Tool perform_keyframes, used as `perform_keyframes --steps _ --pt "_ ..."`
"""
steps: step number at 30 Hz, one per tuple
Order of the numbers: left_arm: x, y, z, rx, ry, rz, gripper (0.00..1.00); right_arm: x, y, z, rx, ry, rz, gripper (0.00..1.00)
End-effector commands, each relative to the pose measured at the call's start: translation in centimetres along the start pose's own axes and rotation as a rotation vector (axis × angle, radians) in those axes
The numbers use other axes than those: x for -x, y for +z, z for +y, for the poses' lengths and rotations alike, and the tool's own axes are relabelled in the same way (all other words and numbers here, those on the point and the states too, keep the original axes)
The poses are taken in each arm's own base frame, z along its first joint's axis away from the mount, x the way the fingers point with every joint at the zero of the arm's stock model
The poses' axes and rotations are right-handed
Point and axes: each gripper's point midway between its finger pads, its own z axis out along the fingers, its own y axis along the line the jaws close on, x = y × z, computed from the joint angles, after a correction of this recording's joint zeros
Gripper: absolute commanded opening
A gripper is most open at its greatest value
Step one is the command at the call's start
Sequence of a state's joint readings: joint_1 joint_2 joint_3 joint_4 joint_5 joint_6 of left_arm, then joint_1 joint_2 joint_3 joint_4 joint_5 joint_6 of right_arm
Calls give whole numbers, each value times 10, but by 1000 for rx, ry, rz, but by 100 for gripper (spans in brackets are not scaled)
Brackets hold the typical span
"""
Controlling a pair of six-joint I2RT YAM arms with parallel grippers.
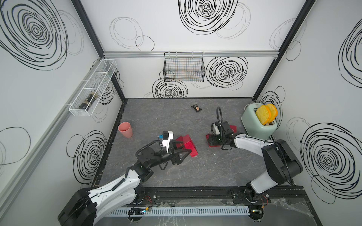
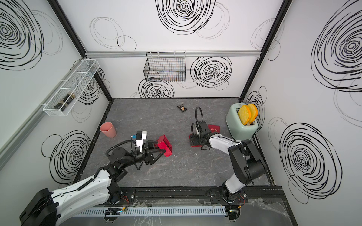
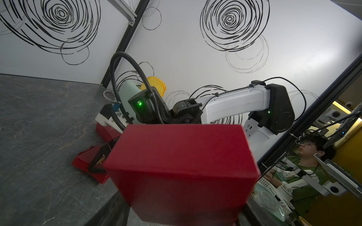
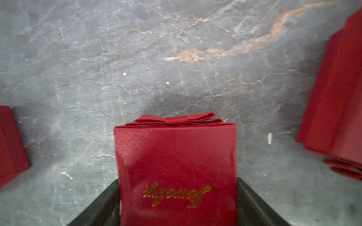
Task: Take the necklace out of the lift-off lid jewelry box
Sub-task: Place the lid at the center of the board.
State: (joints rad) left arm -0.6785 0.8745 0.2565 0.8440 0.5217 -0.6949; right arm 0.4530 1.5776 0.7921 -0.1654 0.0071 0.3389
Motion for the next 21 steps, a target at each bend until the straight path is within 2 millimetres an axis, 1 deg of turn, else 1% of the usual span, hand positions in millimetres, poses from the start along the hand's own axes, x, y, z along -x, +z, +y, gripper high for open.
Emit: perform_keyframes --steps 1,6,9,10,11,12,13,14,15,16,18,20,21 --pt "6 1 -10 -54 41 -8 59 6 -11 -9 -60 -4 -12 92" --pt "0 4 -16 -104 39 30 60 7 -24 -3 -31 -39 -11 99" --pt "-1 6 -22 -144 38 40 61 10 -33 0 -17 -49 -18 98" --pt "-2 6 -24 -158 37 46 61 11 -38 6 17 -56 -27 99" --pt "-2 7 -27 -174 39 51 61 14 -44 17 81 -68 -42 95" --pt "-2 7 -30 -192 42 56 61 15 -56 37 204 -101 -61 89" --pt "-2 7 -33 -211 45 61 62 15 -71 61 354 -135 -83 79" --pt "-2 8 -36 -226 45 65 62 14 -86 80 485 -158 -103 68" --pt "-1 8 -39 -244 46 68 63 15 -108 99 626 -183 -137 56" --pt "0 9 -43 -264 46 71 64 13 -130 116 757 -218 -167 49" --pt "2 9 -48 -295 50 70 66 13 -168 136 940 -256 -230 43" --pt "2 9 -54 -326 53 75 67 9 -201 149 1085 -293 -281 43" --pt "2 9 -56 -341 55 79 67 6 -214 153 1137 -314 -296 43"
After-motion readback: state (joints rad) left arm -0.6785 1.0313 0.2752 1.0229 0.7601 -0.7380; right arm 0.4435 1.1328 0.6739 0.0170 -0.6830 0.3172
